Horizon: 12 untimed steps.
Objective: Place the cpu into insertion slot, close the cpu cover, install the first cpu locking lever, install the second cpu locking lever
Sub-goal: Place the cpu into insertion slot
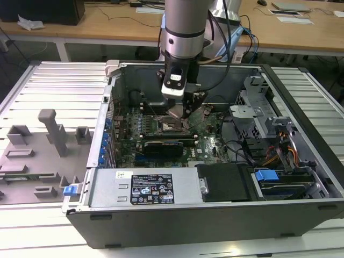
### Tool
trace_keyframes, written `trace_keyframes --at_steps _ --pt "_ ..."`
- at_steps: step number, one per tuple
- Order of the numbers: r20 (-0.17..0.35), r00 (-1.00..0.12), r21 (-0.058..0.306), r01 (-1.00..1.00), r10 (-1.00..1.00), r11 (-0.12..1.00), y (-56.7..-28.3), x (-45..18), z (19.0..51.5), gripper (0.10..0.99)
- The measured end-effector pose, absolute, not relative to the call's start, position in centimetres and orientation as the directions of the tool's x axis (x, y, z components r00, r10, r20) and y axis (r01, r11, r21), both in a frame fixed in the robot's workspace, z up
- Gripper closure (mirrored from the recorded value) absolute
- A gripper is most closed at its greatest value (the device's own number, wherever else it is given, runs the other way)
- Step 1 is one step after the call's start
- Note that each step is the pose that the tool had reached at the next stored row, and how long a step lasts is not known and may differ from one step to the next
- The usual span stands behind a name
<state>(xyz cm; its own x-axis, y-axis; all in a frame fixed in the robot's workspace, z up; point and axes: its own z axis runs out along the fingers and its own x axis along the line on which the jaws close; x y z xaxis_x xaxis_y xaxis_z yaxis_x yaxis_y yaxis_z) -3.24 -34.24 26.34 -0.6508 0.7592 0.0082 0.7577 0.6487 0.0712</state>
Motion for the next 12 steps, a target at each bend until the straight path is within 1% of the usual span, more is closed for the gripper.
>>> trace_keyframes --at_steps 10,12 --pt "0.008 -0.502 0.071 0.863 0.865 0.500 -34.25 -3.24 26.18 0.549" --pt "0.008 -0.454 0.071 0.889 0.891 0.452 -34.25 -3.24 26.13 0.549"
